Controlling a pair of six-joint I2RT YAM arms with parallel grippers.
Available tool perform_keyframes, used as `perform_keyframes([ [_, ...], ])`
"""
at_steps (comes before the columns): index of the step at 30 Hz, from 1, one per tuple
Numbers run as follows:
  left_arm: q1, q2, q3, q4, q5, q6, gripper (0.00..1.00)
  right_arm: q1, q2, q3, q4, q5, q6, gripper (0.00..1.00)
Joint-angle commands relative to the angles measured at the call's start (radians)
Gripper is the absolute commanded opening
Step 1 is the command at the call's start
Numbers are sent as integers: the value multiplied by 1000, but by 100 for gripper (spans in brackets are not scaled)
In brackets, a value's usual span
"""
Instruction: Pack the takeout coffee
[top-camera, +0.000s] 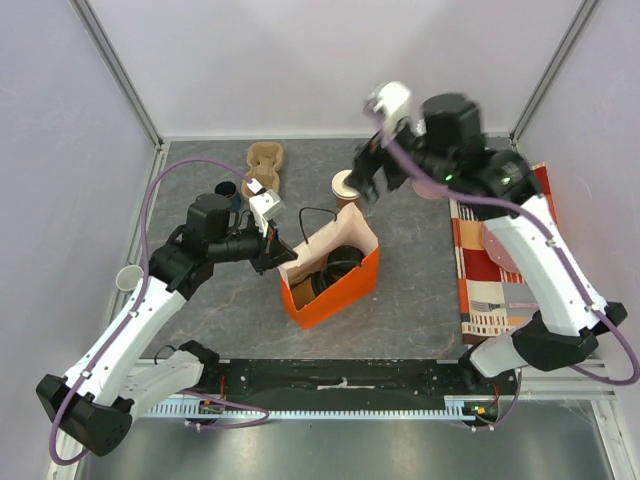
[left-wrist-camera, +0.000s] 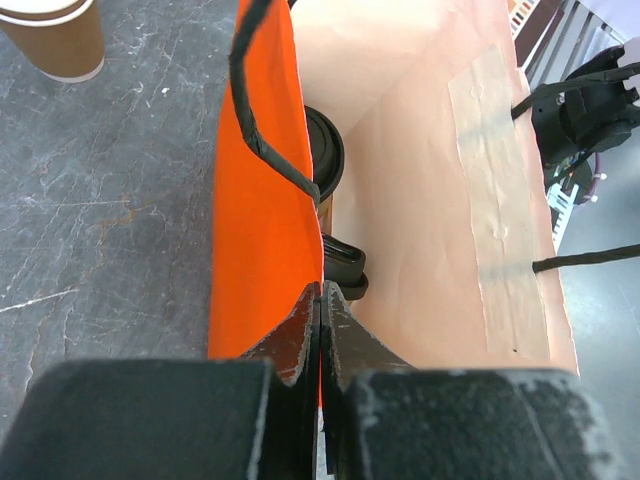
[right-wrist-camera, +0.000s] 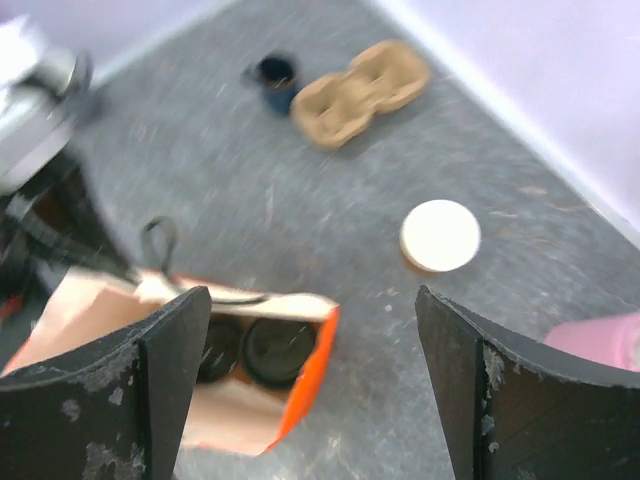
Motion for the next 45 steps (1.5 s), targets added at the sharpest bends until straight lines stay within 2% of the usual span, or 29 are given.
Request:
perform_keyframes([
  [1,-5,4,30,-38,3,48,2,-257,-15,98,137,-9,249,90],
  [3,-5,6,33,-41,5,51,2,-384,7,96,137,38,260,88],
  [5,-5,8,36,-43,9,50,2,-443,31,58,134,92,228,87],
  [6,-5,6,38,-45,11,42,2,-489,42,40,137,118,161,86],
  [10,-5,3,33,-43,14,36,2,-508,120,-69,140,199,-89,91],
  [13,-5,0,33,-46,14,38,2,-508,142,-112,184,158,-204,95],
  [18,-5,1,44,-55,24,33,2,-511,203,-140,272,149,-260,95],
  [21,-5,-2,49,-63,31,42,2,-511,252,-154,324,157,-256,90],
  [22,-5,-3,50,-66,31,45,2,-513,284,-151,330,157,-257,88],
  [24,-5,-3,49,-78,34,61,2,-511,315,-139,343,152,-257,75],
  [25,-5,-3,49,-81,34,64,2,-513,339,-120,346,158,-253,67],
  [26,-5,-5,49,-86,34,67,2,-513,352,-108,349,182,-248,54],
  [27,-5,-5,49,-86,35,68,2,-513,370,-87,352,186,-249,50],
  [31,-5,-5,52,-86,34,68,2,-517,395,-51,369,169,-251,47],
  [35,-5,-6,47,-86,32,71,2,-517,404,-17,370,173,-256,23],
  [38,-5,-8,43,-84,28,68,2,-517,377,-10,369,206,-260,9],
  [39,-5,-8,41,-84,25,67,2,-517,354,-10,367,212,-265,0],
  [45,-5,-3,38,-75,15,61,2,-517,266,35,326,273,-251,0],
])
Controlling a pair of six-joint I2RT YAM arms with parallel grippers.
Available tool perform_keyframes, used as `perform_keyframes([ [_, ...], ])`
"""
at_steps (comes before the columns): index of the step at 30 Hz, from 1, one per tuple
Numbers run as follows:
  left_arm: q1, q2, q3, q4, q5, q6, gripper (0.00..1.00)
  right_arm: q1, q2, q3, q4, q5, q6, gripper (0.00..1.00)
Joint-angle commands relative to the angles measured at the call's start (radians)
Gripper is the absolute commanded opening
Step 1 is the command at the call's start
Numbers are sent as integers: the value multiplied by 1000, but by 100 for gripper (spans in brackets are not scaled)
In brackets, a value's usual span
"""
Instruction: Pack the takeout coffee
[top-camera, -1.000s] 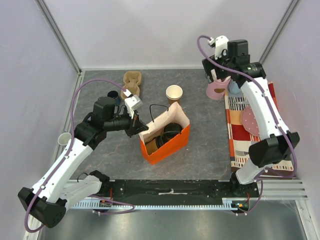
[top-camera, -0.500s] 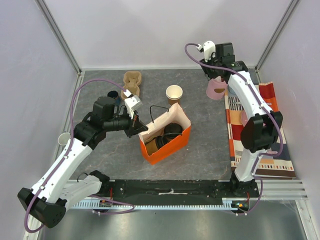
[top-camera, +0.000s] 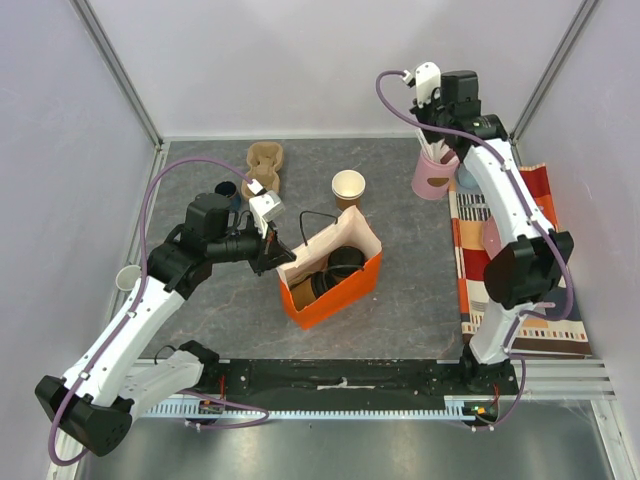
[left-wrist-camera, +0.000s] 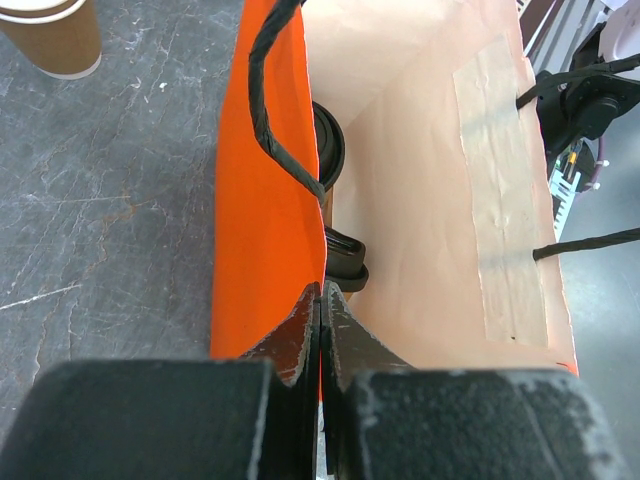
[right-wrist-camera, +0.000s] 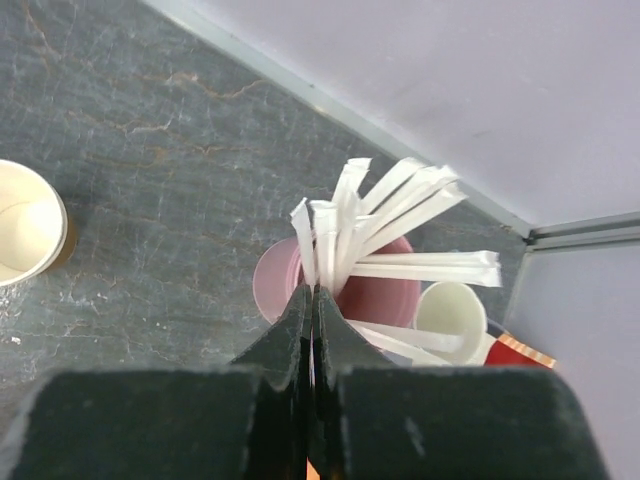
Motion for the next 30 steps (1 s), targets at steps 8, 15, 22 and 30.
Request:
perform_keyframes([
  [8,-5,9,15,-21,12,24,2,-3,-199,149,25,85,11,0],
  [15,-5,27,24,-14,9,23,2,-13,-260,313,-9,-183,257,0],
  [22,-5,24,26,-9,0,7,2,-144,-413,191,14,-733,784,0],
  [30,-5,37,33,-8,-10,-2,2,-167,-444,64,74,-1087,1003,0],
])
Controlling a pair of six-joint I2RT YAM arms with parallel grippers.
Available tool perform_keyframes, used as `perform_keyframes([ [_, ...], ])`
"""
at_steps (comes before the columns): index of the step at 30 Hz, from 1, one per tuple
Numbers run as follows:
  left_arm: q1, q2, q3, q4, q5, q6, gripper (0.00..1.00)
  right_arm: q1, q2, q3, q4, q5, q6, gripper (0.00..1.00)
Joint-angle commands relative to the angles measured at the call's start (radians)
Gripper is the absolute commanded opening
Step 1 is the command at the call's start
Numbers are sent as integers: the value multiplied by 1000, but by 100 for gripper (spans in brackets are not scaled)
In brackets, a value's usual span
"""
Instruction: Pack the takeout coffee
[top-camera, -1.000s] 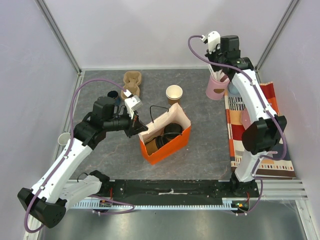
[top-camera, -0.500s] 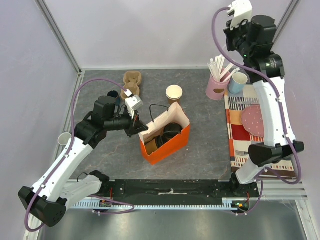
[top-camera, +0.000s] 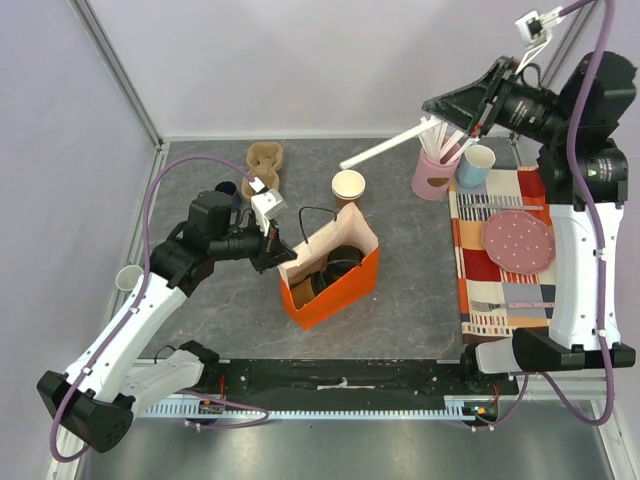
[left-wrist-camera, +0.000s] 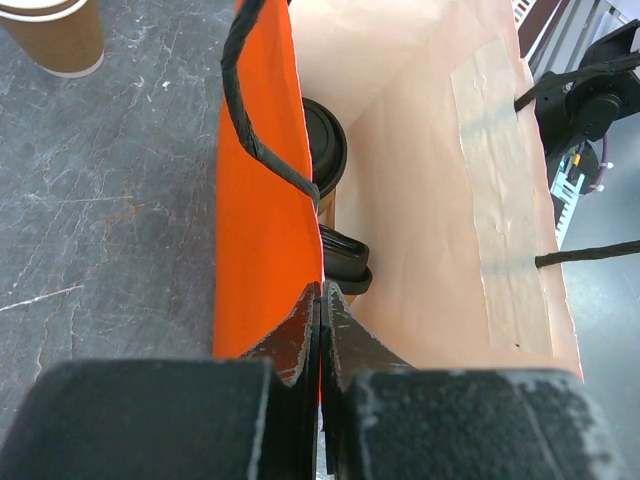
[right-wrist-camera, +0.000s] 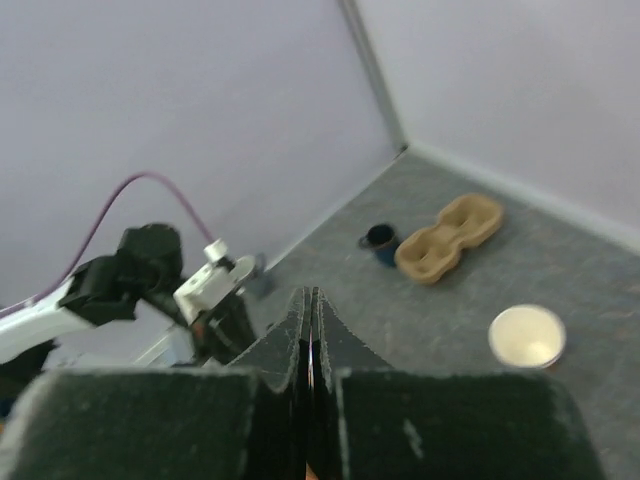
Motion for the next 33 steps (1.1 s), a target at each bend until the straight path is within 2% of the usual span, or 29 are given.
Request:
perform_keyframes([
  [1,-5,17,28,-14,-5,-7,2,-6,-25,-129,29,-222,135,0],
  [5,-5,33,47,-9,-8,-7,2,-4,-97,-316,-32,-210,50,0],
  [8,-5,40,51,-9,-12,-3,2,2,-112,-393,-33,-223,32,0],
  [12,-5,46,57,-16,-12,-4,2,54,-99,-401,-121,-175,-60,0],
  [16,-5,48,57,-11,-21,-7,2,204,-53,-379,-219,-39,-176,0],
  [20,-5,49,65,-9,-19,-7,2,263,-36,-417,-187,44,-186,0],
  [29,-5,49,71,-19,-21,-3,2,332,-46,-496,-130,112,-186,0],
  [33,-5,48,74,-20,-19,-1,2,344,-39,-480,-161,132,-210,19],
])
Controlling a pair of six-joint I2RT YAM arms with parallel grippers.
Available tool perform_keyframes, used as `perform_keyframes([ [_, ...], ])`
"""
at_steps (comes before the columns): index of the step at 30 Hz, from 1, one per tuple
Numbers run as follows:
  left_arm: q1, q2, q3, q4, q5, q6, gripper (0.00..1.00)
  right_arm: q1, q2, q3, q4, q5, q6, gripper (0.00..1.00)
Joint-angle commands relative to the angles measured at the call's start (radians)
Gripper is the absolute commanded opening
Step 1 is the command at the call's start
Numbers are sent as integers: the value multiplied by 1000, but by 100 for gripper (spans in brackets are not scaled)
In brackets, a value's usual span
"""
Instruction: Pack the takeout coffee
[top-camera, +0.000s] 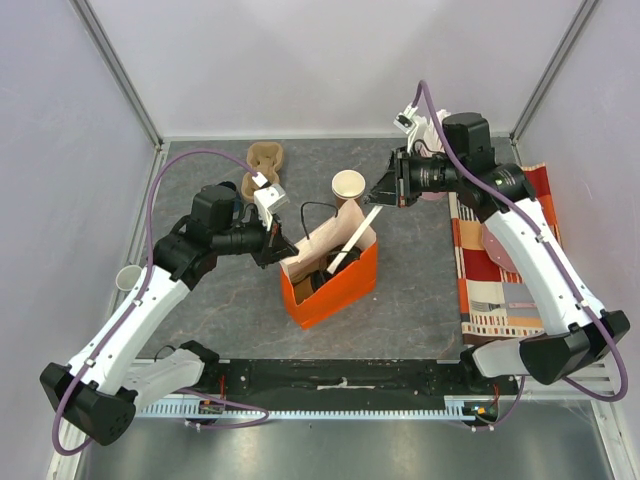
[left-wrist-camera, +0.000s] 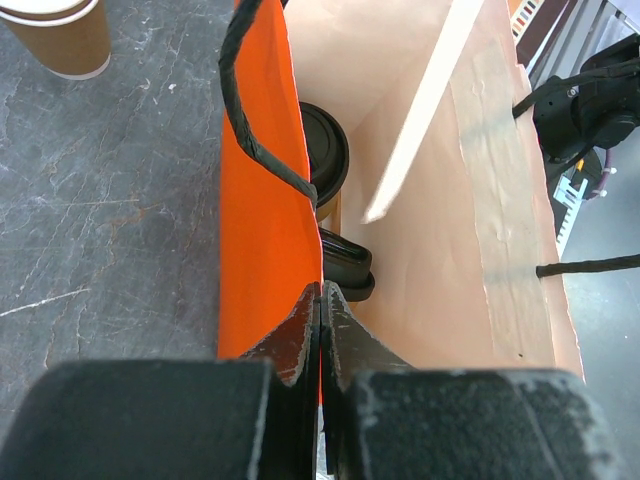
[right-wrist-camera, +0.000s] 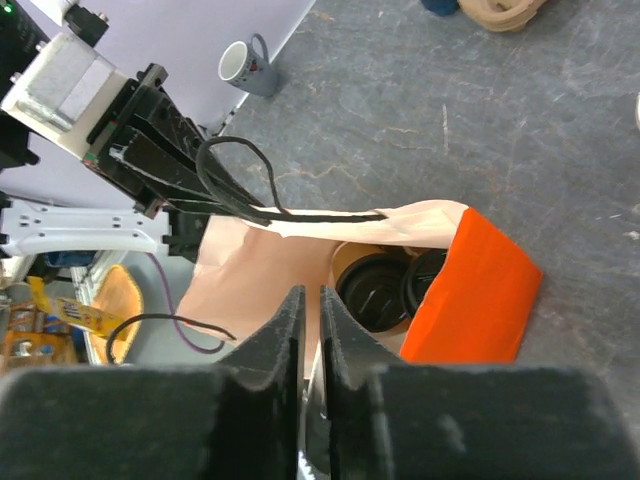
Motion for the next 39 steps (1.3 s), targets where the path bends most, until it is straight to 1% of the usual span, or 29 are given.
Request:
perform_keyframes([
  [1,-5,4,33,-13,-10,-2,2,11,6,38,-9,44,-50,21],
  [3,-5,4,35,-14,-12,1,2,14,15,61,-26,60,-55,42],
  [4,-5,4,36,-14,-10,1,2,14,26,90,-39,72,-55,54],
  [5,-5,2,33,-13,-10,2,2,14,32,110,-42,75,-57,79],
  [6,-5,-1,35,-13,-10,1,2,14,40,133,-40,81,-55,90],
  [7,-5,-1,32,-13,-10,2,2,11,60,191,-42,106,-47,98],
  [9,-5,1,33,-19,-10,7,2,-19,89,264,-40,119,-17,98],
  [10,-5,-1,36,-25,-10,10,2,-42,124,343,-39,123,5,98],
  [11,-5,2,38,-26,-12,13,2,-73,143,385,-40,120,60,98],
  [12,-5,2,39,-28,-12,18,2,-143,163,426,-40,123,83,98],
  [13,-5,2,41,-29,-12,18,2,-180,193,498,-40,133,98,98],
  [14,-5,2,41,-29,-12,18,2,-217,206,528,-43,200,111,98],
  [15,-5,2,41,-29,-12,18,2,-284,216,549,-46,251,102,98],
  [17,-5,2,36,-26,-5,16,2,-337,244,572,-75,401,85,98],
  [18,-5,2,35,-23,-7,12,2,-372,253,565,-88,554,62,98],
  [19,-5,1,29,-22,-7,10,2,-392,265,519,-104,634,49,95],
  [20,-5,-1,29,-19,-7,12,2,-409,269,482,-102,703,40,86],
  [21,-5,-5,26,-20,-7,12,2,-434,272,447,-95,812,39,81],
  [22,-5,-9,26,-19,-9,13,2,-451,287,390,-85,834,45,78],
  [23,-5,-10,26,-22,-9,16,2,-472,299,372,-82,839,61,72],
  [24,-5,-15,29,-28,-7,22,2,-507,316,361,-74,836,86,71],
  [26,-5,-18,33,-39,-2,32,2,-530,370,358,-57,825,89,68],
  [28,-5,-24,27,-45,-2,32,2,-538,422,365,-8,807,80,68],
  [29,-5,-25,23,-46,-4,32,2,-541,439,361,18,786,78,70],
  [30,-5,-30,10,-46,-8,32,2,-546,453,349,74,741,78,71],
  [31,-5,-36,6,-45,-9,30,2,-547,486,339,85,713,92,71],
  [35,-5,-38,4,-43,-2,24,2,-549,558,352,79,738,108,64],
  [38,-5,-39,10,-48,-5,28,2,-547,574,327,133,704,117,59],
  [39,-5,-41,13,-49,-4,33,2,-547,580,325,141,707,120,59],
])
